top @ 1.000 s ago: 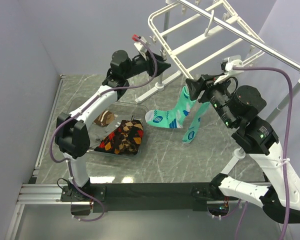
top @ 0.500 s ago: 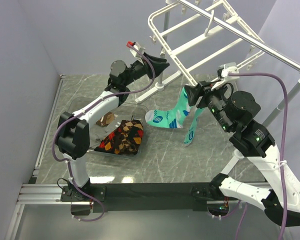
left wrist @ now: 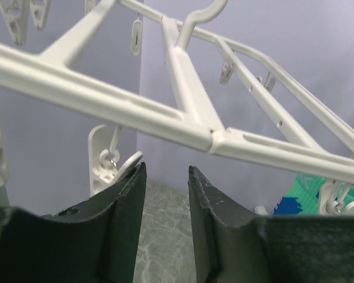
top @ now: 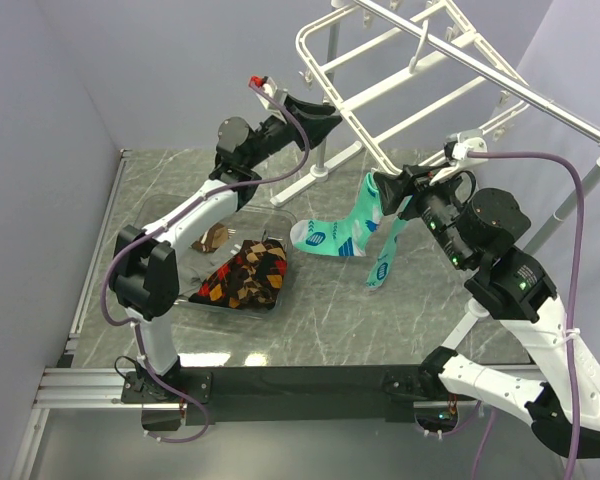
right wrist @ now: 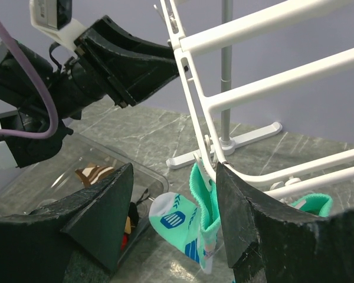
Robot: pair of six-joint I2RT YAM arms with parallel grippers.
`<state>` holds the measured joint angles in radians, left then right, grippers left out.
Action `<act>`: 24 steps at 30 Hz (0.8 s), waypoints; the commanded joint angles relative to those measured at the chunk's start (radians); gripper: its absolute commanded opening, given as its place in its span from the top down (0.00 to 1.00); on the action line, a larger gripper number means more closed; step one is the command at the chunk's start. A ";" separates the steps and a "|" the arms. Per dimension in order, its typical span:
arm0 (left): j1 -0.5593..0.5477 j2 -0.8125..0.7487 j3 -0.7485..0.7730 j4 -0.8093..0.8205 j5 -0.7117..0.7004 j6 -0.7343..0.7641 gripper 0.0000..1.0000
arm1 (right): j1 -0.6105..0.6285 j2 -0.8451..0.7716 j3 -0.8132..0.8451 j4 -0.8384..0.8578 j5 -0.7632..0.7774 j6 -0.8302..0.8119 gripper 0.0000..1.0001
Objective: Clip the socks to the hanger
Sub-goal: Open the clamp at the hanger.
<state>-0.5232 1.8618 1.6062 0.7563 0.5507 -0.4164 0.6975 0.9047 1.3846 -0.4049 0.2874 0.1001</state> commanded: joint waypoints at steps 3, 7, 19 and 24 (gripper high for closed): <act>-0.009 -0.015 0.060 0.031 -0.023 -0.002 0.61 | -0.003 -0.001 -0.004 0.041 0.001 0.004 0.35; -0.009 -0.009 0.072 0.020 -0.018 0.004 0.74 | -0.003 0.005 0.004 0.038 -0.004 0.003 0.35; -0.023 -0.062 -0.009 0.075 0.038 -0.042 0.98 | -0.003 0.005 -0.001 0.048 -0.045 0.023 0.35; -0.050 -0.116 -0.055 0.069 0.025 -0.038 0.99 | -0.003 0.010 0.002 0.034 -0.120 0.059 0.35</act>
<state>-0.5495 1.8320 1.5646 0.7738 0.5625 -0.4419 0.6975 0.9134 1.3819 -0.4046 0.2253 0.1314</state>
